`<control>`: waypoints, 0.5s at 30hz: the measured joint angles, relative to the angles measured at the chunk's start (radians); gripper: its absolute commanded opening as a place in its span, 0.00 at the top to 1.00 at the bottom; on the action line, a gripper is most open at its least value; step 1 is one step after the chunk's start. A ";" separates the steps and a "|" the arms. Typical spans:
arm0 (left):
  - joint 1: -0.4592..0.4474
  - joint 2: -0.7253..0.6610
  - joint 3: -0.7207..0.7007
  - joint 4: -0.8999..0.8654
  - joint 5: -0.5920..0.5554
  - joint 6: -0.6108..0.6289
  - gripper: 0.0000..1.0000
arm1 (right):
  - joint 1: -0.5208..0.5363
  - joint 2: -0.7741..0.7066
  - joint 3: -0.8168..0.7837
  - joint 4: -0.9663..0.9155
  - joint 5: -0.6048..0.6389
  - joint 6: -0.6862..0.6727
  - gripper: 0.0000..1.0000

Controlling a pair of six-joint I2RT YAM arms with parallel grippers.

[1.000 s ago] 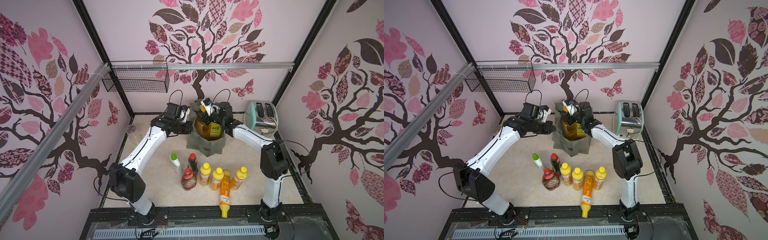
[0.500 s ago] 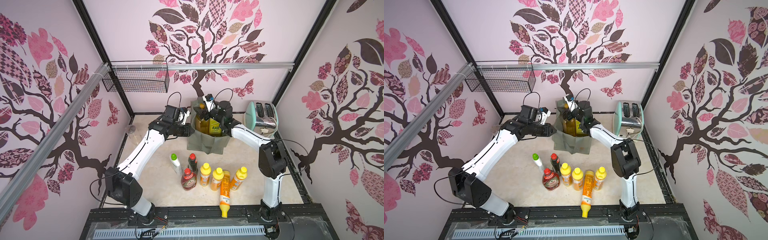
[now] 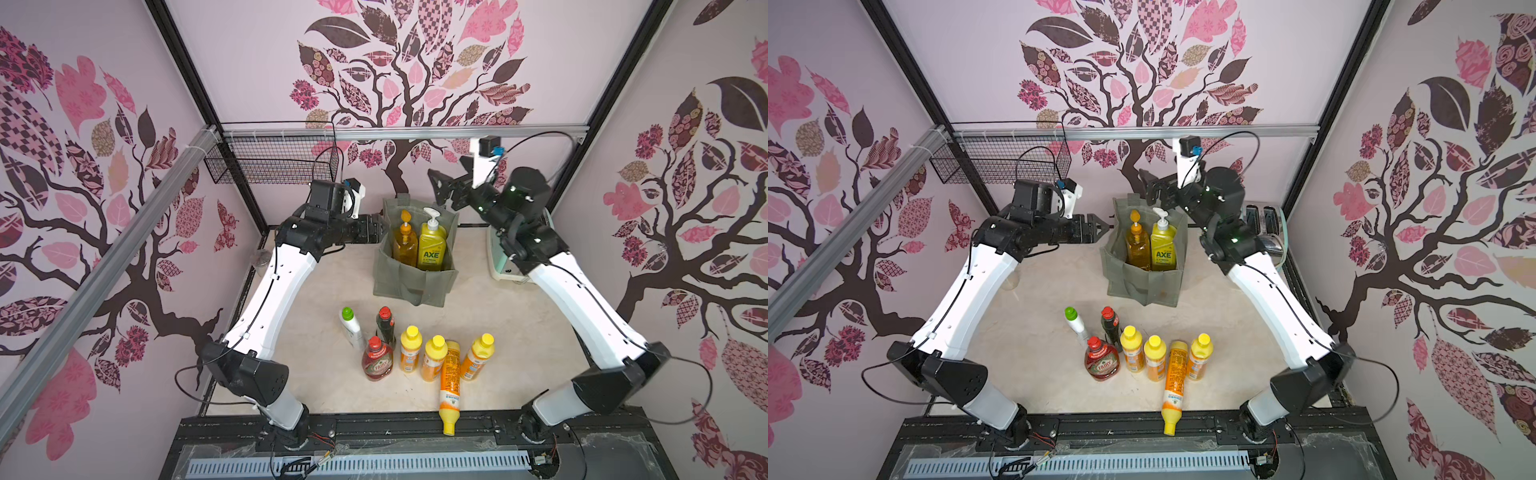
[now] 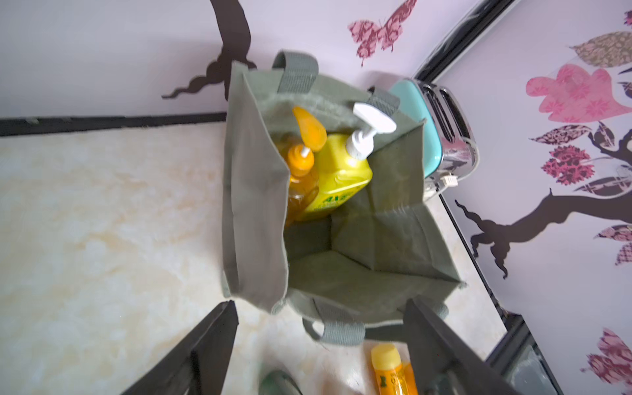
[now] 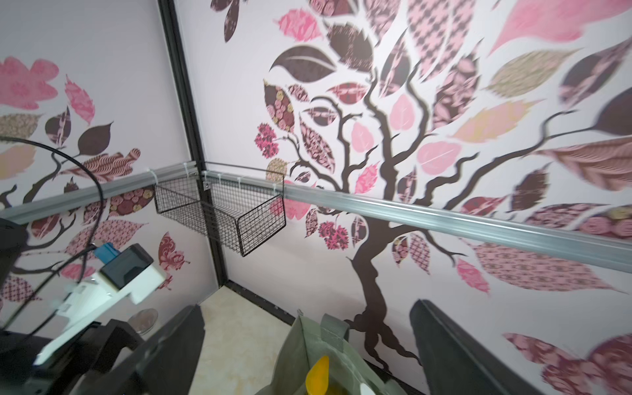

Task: Pack dish soap into the shopping bag
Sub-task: Place the bottle of dish soap in the shopping bag, then move the shopping bag to the center of the board.

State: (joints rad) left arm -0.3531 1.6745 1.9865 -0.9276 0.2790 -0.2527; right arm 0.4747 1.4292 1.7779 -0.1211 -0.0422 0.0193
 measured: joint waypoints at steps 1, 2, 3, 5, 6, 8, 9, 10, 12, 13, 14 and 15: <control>0.000 0.019 0.019 -0.007 -0.006 0.008 0.17 | -0.006 -0.037 -0.008 -0.040 0.017 0.010 0.09; 0.000 0.041 0.031 -0.014 -0.014 0.017 0.17 | -0.019 -0.079 -0.026 -0.095 0.027 0.030 0.12; 0.000 0.061 0.033 -0.022 -0.020 0.023 0.17 | -0.033 -0.110 -0.046 -0.143 0.029 0.048 0.15; -0.002 0.092 0.024 -0.036 -0.031 0.029 0.17 | -0.070 -0.147 -0.090 -0.224 0.028 0.082 0.18; -0.004 0.105 0.008 -0.039 -0.040 0.032 0.18 | -0.084 -0.151 -0.116 -0.259 0.030 0.093 0.20; -0.013 0.114 -0.026 -0.042 -0.059 0.039 0.21 | -0.101 -0.134 -0.165 -0.331 0.029 0.121 0.23; -0.021 0.116 -0.037 -0.047 -0.069 0.043 0.23 | -0.102 -0.109 -0.186 -0.365 0.023 0.131 0.24; -0.029 0.118 -0.042 -0.050 -0.076 0.045 0.27 | -0.101 -0.084 -0.202 -0.394 0.019 0.140 0.24; -0.050 0.122 -0.043 -0.049 -0.088 0.052 0.38 | -0.101 -0.024 -0.236 -0.452 0.008 0.159 0.27; -0.057 0.122 -0.048 -0.043 -0.092 0.056 0.44 | -0.099 -0.003 -0.245 -0.477 0.004 0.163 0.29; -0.064 0.122 -0.055 -0.040 -0.094 0.058 0.52 | -0.098 0.020 -0.253 -0.501 -0.002 0.169 0.31; -0.069 0.122 -0.063 -0.036 -0.095 0.058 0.62 | -0.096 0.037 -0.255 -0.522 -0.008 0.174 0.37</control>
State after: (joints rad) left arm -0.4217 1.7962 1.9236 -0.9634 0.1841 -0.1944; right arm 0.3786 1.4662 1.5227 -0.6430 -0.0498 0.1928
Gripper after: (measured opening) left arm 0.527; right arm 0.704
